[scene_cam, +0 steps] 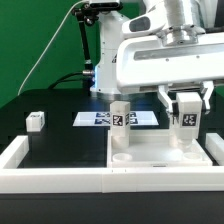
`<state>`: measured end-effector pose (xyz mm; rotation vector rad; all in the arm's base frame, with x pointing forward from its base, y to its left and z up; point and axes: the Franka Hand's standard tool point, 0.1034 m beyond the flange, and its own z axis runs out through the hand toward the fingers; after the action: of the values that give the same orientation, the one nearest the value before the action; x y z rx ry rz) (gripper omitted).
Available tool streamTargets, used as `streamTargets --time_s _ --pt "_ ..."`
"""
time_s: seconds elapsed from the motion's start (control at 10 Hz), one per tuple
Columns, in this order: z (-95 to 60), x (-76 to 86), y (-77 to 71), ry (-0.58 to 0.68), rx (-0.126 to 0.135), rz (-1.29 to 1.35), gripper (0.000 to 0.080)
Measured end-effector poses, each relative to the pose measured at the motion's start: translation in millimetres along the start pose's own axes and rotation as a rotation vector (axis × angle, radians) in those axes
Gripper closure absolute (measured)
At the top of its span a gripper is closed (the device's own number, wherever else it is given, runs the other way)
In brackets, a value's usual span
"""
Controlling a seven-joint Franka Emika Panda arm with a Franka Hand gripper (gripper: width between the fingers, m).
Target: Assemble square table
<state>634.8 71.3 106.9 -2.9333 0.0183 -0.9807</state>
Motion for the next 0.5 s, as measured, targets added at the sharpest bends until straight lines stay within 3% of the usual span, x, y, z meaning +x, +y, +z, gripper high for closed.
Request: streamTargets --time_s 0.1,0.2,0.5 --pt "5.4 -9.4 -1.6 0.006 -0.004 -0.003 0.0509" --pt "8.1 -14.6 -5.1 -0.031 0.008 -0.003 0.0509" --pt "8.5 -15.3 -10.0 -0.029 0.012 -0.01 0.0509"
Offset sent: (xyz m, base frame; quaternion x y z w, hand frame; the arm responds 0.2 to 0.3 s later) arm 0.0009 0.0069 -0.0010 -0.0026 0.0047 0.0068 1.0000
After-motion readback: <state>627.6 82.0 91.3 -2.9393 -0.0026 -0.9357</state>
